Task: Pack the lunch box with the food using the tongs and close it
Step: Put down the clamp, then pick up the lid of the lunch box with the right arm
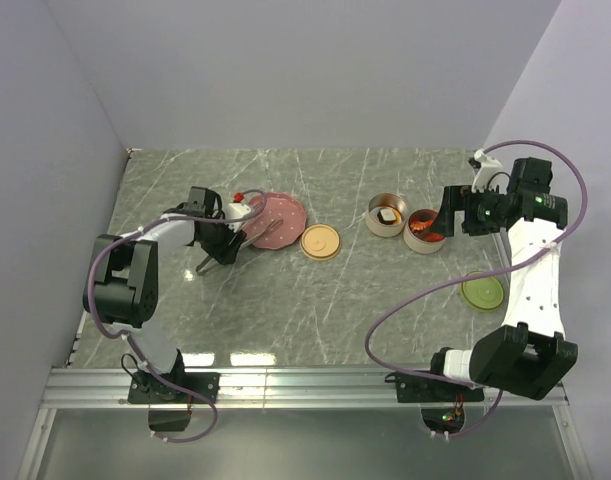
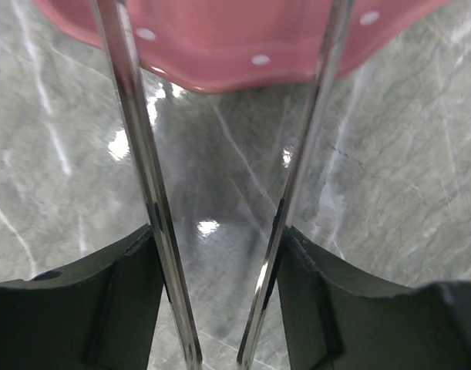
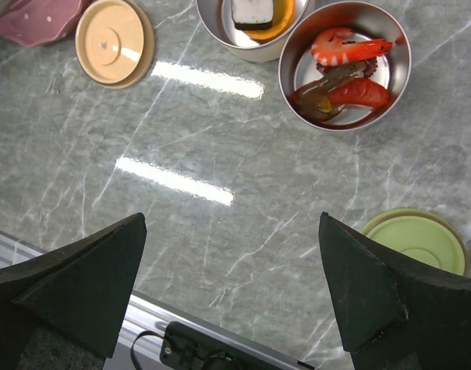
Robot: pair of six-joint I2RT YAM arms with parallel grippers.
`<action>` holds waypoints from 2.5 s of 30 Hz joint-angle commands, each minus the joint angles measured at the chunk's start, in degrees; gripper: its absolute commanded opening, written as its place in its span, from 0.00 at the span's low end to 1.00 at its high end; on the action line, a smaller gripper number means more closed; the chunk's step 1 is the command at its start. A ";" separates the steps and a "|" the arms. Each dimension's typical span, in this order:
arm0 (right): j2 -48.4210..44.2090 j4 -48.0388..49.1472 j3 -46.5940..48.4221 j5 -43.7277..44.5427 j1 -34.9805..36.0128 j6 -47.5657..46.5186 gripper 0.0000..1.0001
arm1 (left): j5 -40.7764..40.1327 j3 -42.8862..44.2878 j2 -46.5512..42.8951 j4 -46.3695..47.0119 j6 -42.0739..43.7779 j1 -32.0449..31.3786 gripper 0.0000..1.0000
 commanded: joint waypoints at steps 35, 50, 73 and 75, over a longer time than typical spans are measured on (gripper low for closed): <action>11.90 16.78 3.96 15.47 31.50 8.06 0.83 | 6.24 11.88 -12.51 -6.30 -4.62 -0.43 0.99; 36.69 21.17 14.87 24.09 44.08 13.24 0.58 | 7.49 14.78 -25.61 -7.96 -15.96 -0.35 0.99; 50.15 23.99 16.11 29.28 45.57 13.60 0.37 | 6.87 13.20 -27.63 -5.07 -22.12 -0.43 0.99; 50.41 24.16 15.66 29.19 45.49 13.60 0.34 | 6.78 13.03 -27.81 -4.54 -22.47 -0.43 0.99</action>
